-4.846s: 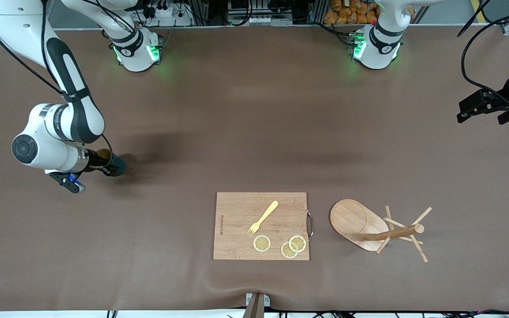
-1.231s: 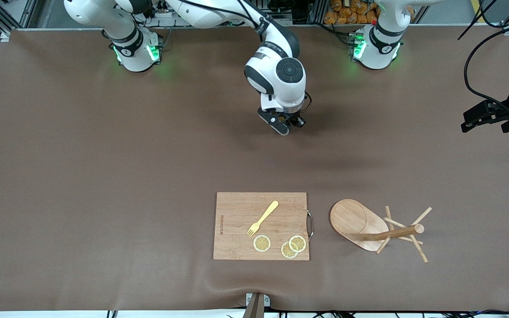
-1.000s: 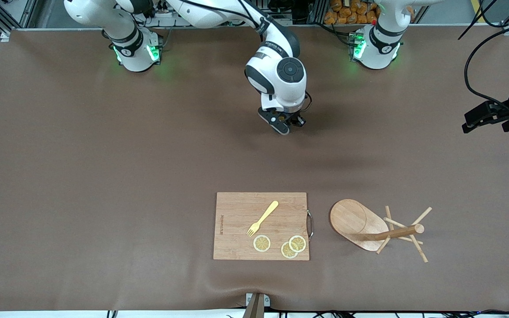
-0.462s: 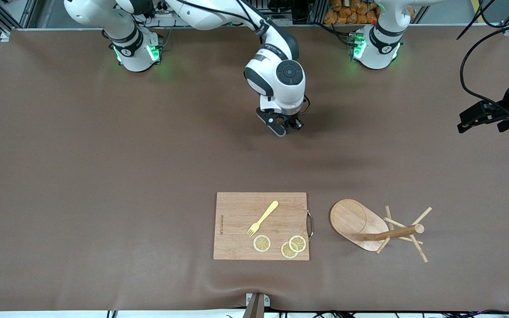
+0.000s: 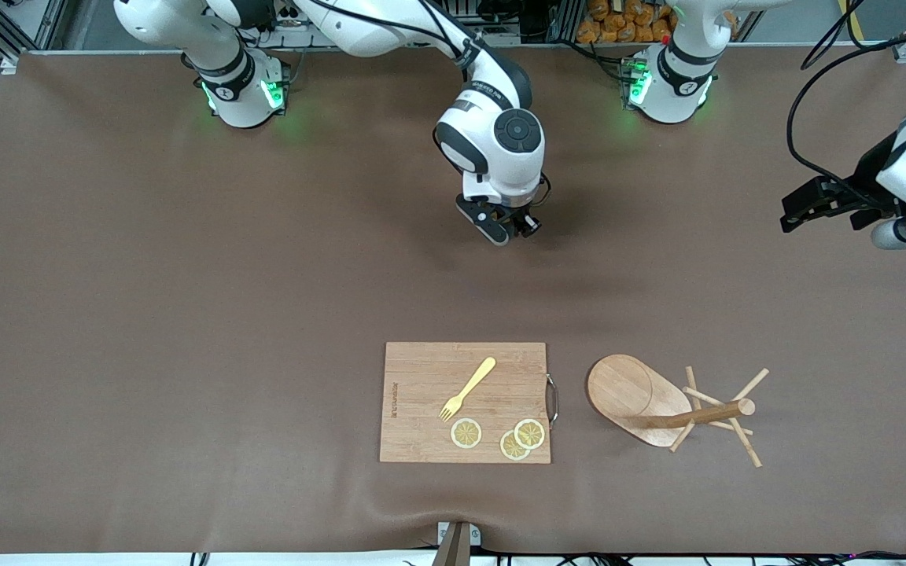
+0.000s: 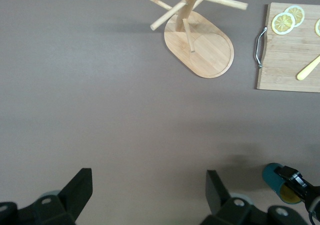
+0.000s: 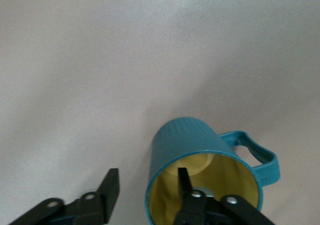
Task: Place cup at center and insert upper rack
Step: 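Set the mug down while the left gripper reaches toward it, then withdraw the right gripper while the left gripper lowers over the mug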
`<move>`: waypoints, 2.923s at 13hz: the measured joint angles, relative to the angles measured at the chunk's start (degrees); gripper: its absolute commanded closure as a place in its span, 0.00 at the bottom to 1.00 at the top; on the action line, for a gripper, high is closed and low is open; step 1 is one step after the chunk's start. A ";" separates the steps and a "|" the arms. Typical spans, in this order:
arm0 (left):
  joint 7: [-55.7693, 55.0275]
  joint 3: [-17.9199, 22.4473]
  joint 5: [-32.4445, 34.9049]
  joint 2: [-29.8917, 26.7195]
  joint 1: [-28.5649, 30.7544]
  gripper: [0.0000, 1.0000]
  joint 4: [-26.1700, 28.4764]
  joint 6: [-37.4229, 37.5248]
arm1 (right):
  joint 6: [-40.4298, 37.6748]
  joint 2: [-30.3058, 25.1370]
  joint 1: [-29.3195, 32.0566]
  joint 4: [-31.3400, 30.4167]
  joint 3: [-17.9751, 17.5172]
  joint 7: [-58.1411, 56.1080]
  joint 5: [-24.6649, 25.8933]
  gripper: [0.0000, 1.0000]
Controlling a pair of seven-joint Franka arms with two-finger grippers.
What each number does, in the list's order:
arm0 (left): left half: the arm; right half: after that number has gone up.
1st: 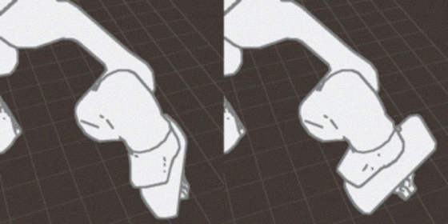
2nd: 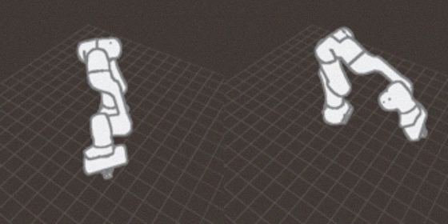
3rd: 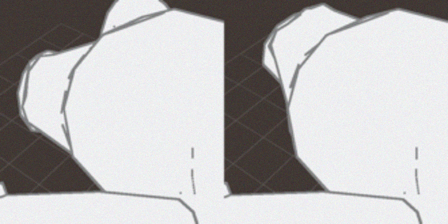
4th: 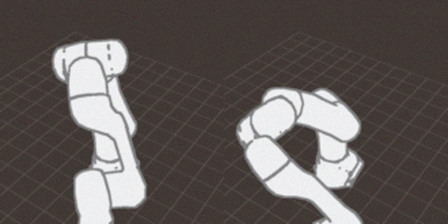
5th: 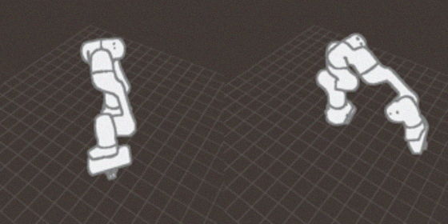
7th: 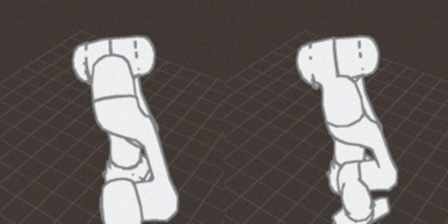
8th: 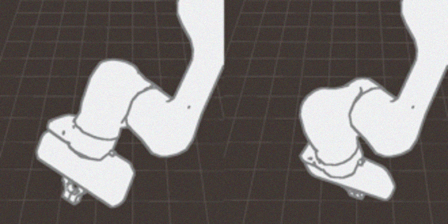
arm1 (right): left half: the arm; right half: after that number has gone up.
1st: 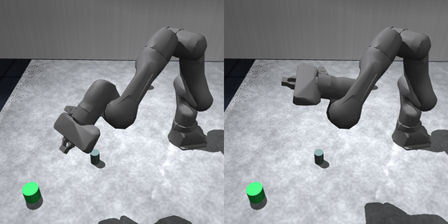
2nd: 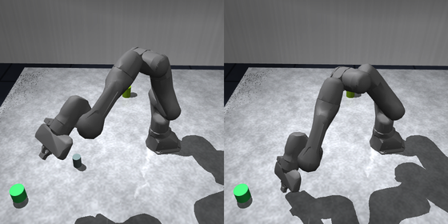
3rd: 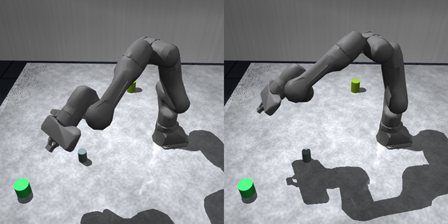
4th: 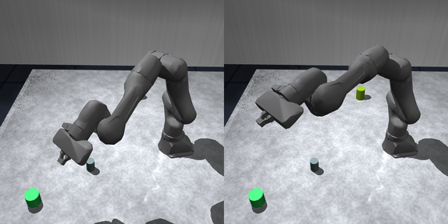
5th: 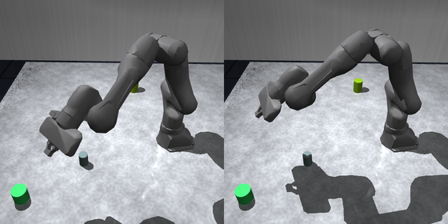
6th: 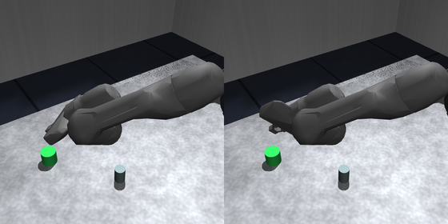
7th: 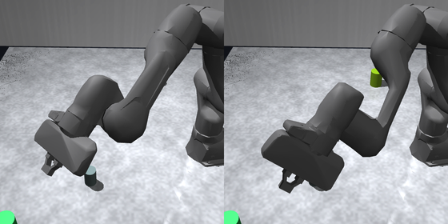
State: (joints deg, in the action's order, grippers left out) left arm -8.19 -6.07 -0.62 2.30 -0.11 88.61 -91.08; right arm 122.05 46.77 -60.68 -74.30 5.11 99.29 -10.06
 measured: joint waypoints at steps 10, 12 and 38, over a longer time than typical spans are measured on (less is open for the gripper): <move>-27.42 -15.44 0.03 -1.41 -0.54 0.00 -0.44 3.34 | -9.40 -13.63 11.04 -3.61 0.80 -26.36 0.00 0.00; -35.26 -18.50 0.76 -0.91 -1.49 0.00 -0.43 3.34 | -11.72 -20.25 15.23 -8.76 0.93 -35.18 0.00 0.00; -133.10 -7.17 31.72 44.97 -59.83 0.00 -10.89 2.58 | -30.36 -58.36 50.37 -29.92 1.09 -94.81 9.53 0.00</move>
State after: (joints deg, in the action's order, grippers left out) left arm -141.30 -13.25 31.10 47.27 -59.94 77.72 -88.50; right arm 91.70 -11.59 -10.32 -104.22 6.19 4.48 -0.53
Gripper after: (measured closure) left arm 0.000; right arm 0.000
